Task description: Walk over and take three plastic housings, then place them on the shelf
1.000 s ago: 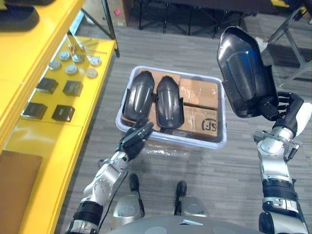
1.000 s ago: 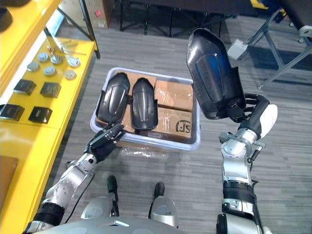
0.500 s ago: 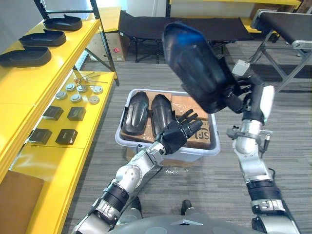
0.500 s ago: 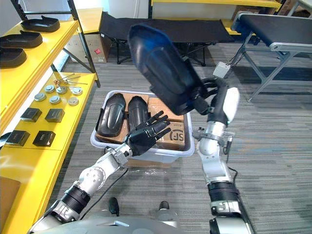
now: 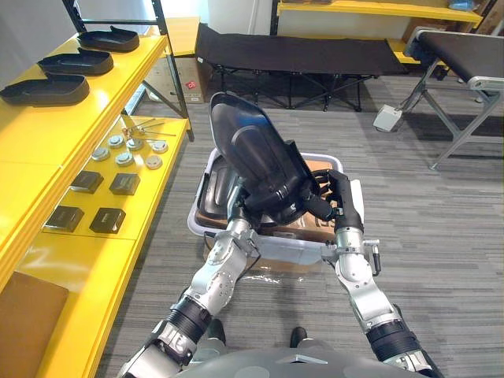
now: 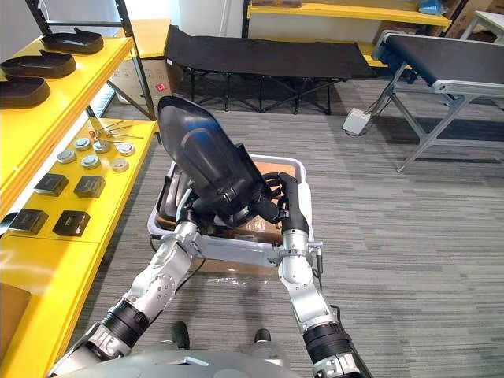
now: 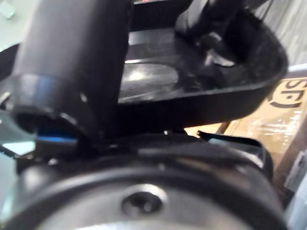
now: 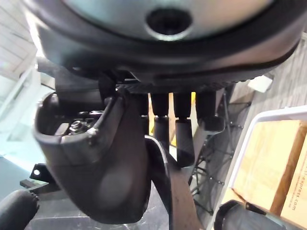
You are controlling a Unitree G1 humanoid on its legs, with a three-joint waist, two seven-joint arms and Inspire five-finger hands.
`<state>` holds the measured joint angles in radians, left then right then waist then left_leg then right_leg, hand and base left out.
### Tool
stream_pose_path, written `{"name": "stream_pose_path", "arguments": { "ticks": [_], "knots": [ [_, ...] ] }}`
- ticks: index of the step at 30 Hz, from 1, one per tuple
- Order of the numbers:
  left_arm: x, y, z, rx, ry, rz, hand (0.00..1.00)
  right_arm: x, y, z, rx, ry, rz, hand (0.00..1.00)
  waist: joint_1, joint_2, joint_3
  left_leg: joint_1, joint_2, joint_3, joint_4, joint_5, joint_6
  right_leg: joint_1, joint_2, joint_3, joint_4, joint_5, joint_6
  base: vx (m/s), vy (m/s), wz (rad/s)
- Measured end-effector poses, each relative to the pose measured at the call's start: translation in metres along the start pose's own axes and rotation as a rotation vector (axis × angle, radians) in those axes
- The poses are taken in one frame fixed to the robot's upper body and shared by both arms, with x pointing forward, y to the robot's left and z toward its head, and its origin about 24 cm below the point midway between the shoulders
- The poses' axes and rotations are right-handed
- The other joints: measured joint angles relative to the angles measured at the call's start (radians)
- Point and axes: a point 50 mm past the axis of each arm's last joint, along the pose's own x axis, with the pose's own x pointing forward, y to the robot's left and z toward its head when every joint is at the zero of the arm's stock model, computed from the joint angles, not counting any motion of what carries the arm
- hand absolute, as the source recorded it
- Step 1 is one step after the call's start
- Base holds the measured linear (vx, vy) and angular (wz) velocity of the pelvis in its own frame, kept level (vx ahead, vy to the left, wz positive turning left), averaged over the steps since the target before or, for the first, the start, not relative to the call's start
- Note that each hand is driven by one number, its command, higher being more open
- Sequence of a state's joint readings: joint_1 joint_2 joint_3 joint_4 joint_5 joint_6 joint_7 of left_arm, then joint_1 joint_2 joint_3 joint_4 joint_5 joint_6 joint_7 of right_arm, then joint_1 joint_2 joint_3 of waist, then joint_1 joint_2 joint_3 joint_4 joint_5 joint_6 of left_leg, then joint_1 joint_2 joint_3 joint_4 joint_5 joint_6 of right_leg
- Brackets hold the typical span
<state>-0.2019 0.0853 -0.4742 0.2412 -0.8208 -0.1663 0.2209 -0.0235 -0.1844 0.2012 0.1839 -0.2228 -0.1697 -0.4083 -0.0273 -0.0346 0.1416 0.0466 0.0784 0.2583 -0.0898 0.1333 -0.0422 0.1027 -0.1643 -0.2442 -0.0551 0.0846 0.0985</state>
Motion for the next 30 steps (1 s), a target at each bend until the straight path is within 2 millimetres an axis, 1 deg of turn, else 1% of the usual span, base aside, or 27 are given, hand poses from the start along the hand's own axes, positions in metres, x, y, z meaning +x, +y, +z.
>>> {"name": "stream_pose_path", "arguments": {
  "ticks": [1, 2, 5, 7, 8, 11, 15, 19, 23, 24, 30],
  "knots": [
    [0.000, 0.000, 0.003, -0.016, -0.026, 0.001, 1.00, -0.003, 0.001, -0.001, 0.007, 0.000, -0.004, 0.00, 0.001, -0.002, -0.001, 0.000, 0.000, -0.001, 0.000, 0.000, 0.000, 0.000, 0.000, -0.001, 0.000, 0.000, 0.000, 0.00, 0.000, 0.00],
    [0.000, 0.000, 0.005, -0.029, -0.043, 0.001, 0.00, -0.004, 0.002, -0.001, 0.010, -0.003, -0.006, 0.00, 0.000, -0.003, -0.002, 0.000, 0.000, -0.001, 0.000, -0.001, 0.001, 0.001, 0.000, -0.001, 0.000, -0.001, -0.001, 0.00, 0.000, 0.00],
    [0.001, -0.002, 0.008, -0.123, -0.067, 0.003, 0.00, -0.008, 0.001, -0.002, 0.017, -0.007, -0.019, 0.00, 0.000, -0.006, -0.004, 0.000, 0.001, -0.001, 0.000, -0.001, 0.001, 0.001, 0.001, -0.001, 0.000, -0.002, -0.002, 0.00, 0.000, 0.00],
    [0.000, -0.002, 0.008, -0.137, -0.068, -0.009, 0.00, -0.012, 0.001, -0.003, 0.025, -0.014, -0.029, 0.00, -0.001, -0.014, -0.009, 0.000, 0.002, -0.001, 0.000, 0.000, 0.000, 0.001, 0.001, -0.001, 0.000, -0.002, -0.002, 0.00, 0.000, 0.00],
    [-0.001, -0.002, 0.007, -0.134, -0.064, -0.019, 0.00, -0.014, 0.001, -0.004, 0.027, -0.012, -0.039, 0.00, -0.002, -0.022, -0.013, 0.000, 0.002, -0.001, 0.000, 0.000, -0.001, 0.001, 0.002, -0.001, 0.000, -0.002, -0.003, 0.00, 0.000, 0.00],
    [-0.001, -0.003, 0.005, -0.111, -0.055, -0.039, 0.00, -0.017, 0.001, -0.005, 0.032, -0.016, -0.057, 0.00, -0.003, -0.031, -0.017, 0.003, 0.001, 0.000, 0.000, 0.000, -0.001, 0.002, 0.001, 0.000, 0.000, -0.002, -0.003, 0.00, 0.000, 0.00],
    [-0.001, -0.003, 0.002, -0.066, -0.029, -0.053, 0.00, -0.026, 0.002, -0.007, 0.047, -0.022, -0.077, 0.00, -0.003, -0.037, -0.021, 0.008, 0.002, 0.003, 0.000, -0.001, -0.001, 0.005, 0.001, 0.003, 0.001, -0.002, -0.003, 0.00, 0.000, -0.01],
    [-0.001, 0.007, -0.002, -0.048, -0.009, -0.022, 0.00, -0.037, 0.006, -0.009, 0.065, -0.030, -0.067, 0.00, -0.006, -0.044, -0.026, 0.012, 0.002, 0.008, 0.000, -0.003, 0.000, 0.007, 0.001, 0.007, 0.002, -0.005, -0.008, 0.00, 0.000, -0.03],
    [-0.001, 0.007, -0.002, -0.047, -0.001, -0.056, 0.00, -0.038, 0.007, -0.009, 0.068, -0.025, -0.075, 0.00, -0.005, -0.045, -0.027, 0.011, 0.000, 0.008, 0.000, -0.005, 0.003, 0.006, -0.001, 0.007, 0.002, -0.005, -0.007, 0.00, 0.000, 0.00],
    [-0.001, 0.008, -0.001, -0.053, -0.003, -0.069, 0.00, -0.038, 0.008, -0.008, 0.071, -0.031, -0.078, 1.00, -0.005, -0.046, -0.027, 0.010, 0.000, 0.008, 0.000, -0.005, 0.003, 0.006, -0.001, 0.006, 0.002, -0.005, -0.007, 0.00, 0.000, 0.00],
    [-0.003, 0.015, 0.004, -0.124, -0.020, -0.088, 0.00, -0.038, 0.010, 0.002, 0.088, -0.083, -0.073, 1.00, -0.004, -0.045, -0.027, 0.003, 0.000, 0.006, 0.000, -0.005, 0.003, 0.003, -0.001, 0.003, 0.000, -0.005, -0.007, 0.00, 0.000, 0.02]
  ]
}}
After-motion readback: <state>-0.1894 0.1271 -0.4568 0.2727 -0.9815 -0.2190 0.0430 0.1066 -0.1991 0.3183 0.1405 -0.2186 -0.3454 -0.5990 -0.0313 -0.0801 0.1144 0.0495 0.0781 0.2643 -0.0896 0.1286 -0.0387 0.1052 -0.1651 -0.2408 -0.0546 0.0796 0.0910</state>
